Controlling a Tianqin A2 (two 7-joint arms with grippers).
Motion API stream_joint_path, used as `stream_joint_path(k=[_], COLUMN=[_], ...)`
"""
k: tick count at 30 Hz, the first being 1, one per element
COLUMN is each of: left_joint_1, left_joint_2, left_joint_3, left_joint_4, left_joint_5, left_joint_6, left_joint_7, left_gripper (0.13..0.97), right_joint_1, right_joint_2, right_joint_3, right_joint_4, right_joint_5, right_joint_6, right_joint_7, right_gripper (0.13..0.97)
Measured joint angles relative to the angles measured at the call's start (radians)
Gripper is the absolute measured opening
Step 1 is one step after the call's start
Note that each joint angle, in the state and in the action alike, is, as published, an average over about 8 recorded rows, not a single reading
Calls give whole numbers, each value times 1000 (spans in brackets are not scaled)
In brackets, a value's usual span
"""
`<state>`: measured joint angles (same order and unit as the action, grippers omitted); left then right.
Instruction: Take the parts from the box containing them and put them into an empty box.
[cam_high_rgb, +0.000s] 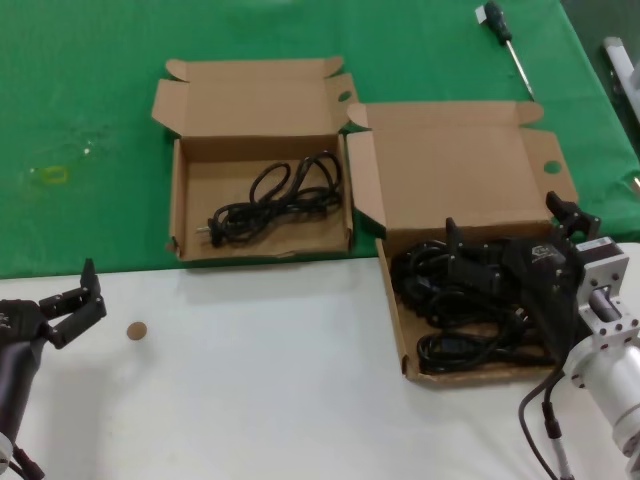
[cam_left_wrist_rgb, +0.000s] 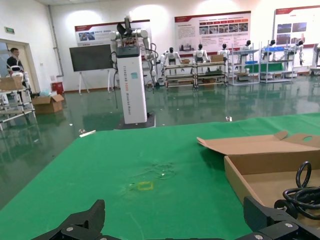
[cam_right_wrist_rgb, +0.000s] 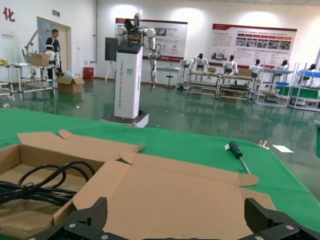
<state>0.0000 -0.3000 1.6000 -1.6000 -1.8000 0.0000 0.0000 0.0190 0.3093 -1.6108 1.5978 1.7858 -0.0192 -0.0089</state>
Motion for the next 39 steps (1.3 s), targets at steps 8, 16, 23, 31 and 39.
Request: stream_joint_path(k=[8,16,23,31,39], left_joint_1=[0,0,0,0,0], left_joint_2=[0,0,0,0,0], left_joint_3=[0,0,0,0,0], left_joint_4=[0,0,0,0,0], left_joint_5=[0,0,0,0,0], left_joint_6=[0,0,0,0,0], left_joint_7=[0,0,0,0,0], left_gripper=[966,966,966,966,966], right_joint_1=[0,0,0,0,0], right_joint_2=[0,0,0,0,0], right_joint_3=[0,0,0,0,0], right_joint_4=[0,0,0,0,0], right_joint_5=[0,0,0,0,0], right_joint_6=[0,0,0,0,0], right_joint_7=[0,0,0,0,0], right_gripper=[966,966,966,966,966])
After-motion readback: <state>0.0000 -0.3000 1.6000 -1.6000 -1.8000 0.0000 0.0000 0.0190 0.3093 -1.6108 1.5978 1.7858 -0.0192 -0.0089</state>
